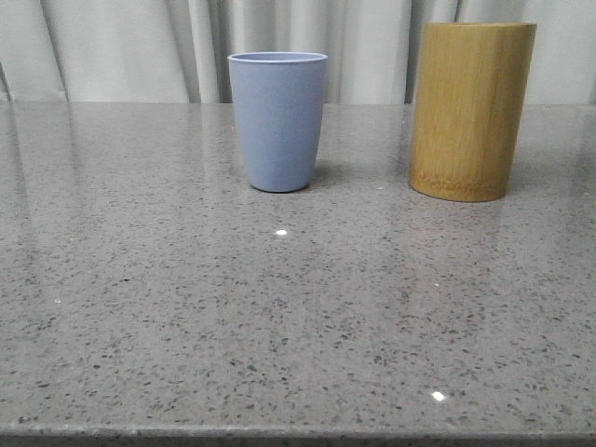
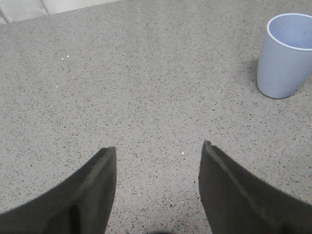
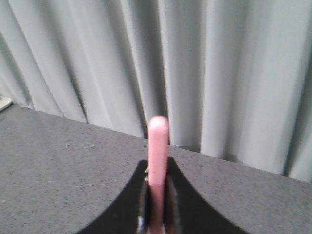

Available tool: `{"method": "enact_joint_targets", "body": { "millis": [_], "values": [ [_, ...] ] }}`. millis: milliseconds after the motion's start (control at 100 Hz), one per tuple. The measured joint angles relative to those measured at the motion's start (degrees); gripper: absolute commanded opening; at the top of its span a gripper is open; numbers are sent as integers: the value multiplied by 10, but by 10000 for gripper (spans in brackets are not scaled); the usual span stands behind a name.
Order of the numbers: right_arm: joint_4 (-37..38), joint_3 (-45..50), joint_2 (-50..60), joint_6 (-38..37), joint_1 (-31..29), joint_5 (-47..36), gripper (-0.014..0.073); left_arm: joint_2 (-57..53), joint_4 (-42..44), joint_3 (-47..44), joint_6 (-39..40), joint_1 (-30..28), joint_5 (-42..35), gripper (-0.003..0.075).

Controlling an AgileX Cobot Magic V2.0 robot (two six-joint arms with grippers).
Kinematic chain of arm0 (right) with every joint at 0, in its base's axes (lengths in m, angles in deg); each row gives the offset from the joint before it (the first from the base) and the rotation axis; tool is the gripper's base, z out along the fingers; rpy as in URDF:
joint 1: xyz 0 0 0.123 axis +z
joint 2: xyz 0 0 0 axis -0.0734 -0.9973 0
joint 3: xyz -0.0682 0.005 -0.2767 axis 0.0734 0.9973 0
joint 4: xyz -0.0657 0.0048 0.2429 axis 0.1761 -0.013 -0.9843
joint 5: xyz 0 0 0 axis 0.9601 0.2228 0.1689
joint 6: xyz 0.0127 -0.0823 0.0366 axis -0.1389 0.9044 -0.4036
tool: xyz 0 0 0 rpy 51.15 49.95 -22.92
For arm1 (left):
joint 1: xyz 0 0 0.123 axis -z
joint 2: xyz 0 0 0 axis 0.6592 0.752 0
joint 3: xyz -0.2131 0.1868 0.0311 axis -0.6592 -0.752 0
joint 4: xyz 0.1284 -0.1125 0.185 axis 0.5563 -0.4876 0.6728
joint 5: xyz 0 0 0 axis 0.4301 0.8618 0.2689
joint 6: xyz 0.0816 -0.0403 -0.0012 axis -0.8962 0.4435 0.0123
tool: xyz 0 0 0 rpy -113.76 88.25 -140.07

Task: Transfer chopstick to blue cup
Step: 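Lift the pink chopstick and carry it over the blue cup, then lower the pink chopstick into the blue cup and open the right gripper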

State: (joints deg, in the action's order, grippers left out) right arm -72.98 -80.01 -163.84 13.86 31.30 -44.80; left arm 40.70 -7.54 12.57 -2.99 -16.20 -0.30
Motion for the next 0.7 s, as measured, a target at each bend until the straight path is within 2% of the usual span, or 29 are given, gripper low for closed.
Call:
{"method": "enact_joint_targets", "body": {
  "millis": [330, 700],
  "values": [
    [0, -7, -64, 0, 82, -58, -70, 0, 0, 0, 0, 0, 0, 375],
    [5, -7, -139, 0, 90, -69, -70, 0, 0, 0, 0, 0, 0, 375]
  ]
}}
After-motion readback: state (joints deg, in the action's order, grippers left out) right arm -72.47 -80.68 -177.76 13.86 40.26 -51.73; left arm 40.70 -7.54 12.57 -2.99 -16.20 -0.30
